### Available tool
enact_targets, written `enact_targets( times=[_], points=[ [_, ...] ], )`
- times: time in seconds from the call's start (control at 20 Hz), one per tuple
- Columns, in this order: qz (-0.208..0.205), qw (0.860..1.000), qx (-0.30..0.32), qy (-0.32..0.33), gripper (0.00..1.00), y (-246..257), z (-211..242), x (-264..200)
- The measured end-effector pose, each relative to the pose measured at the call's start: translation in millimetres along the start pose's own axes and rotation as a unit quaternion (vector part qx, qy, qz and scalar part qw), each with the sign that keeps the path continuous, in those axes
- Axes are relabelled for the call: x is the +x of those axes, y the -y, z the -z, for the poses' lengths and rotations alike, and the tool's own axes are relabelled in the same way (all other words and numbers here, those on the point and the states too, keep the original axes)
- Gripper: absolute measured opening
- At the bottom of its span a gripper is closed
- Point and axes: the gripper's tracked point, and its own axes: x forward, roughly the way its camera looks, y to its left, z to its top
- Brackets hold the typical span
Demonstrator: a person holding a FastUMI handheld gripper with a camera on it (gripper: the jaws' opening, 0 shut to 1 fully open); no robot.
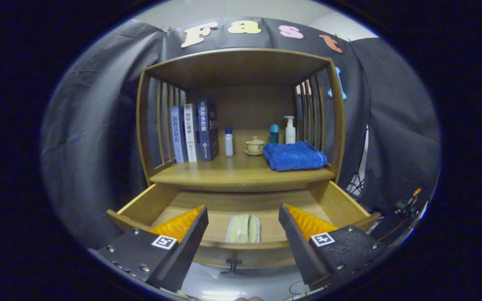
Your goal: Pull open the drawer, take out the items inside it, and place them on the countertop above the cabinet.
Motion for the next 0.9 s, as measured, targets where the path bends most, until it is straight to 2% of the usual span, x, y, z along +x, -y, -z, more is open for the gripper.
enact_targets(
  times=[0.1, 0.25, 0.4, 0.5, 0.65, 0.7, 0.8, 0.9],
  points=[
    [-0.012, 0.998, 0.011, -0.067, 1.0, 0, 14, 23],
    [-0.004, 0.989, 0.006, -0.144, 1.0, 3, 32, 52],
    [0.001, 0.98, -0.005, -0.197, 1.0, -1, 55, 75],
    [0.019, 0.976, -0.001, -0.218, 1.0, 5, 65, 79],
    [0.012, 0.968, 0.005, -0.25, 1.0, -1, 83, 91],
    [0.014, 0.959, 0.0, -0.282, 0.73, 4, 94, 87],
    [-0.016, 0.954, 0.051, -0.297, 0.17, -13, 102, 82],
    [-0.027, 0.961, 0.062, -0.269, 0.1, -20, 89, 79]
  ],
)
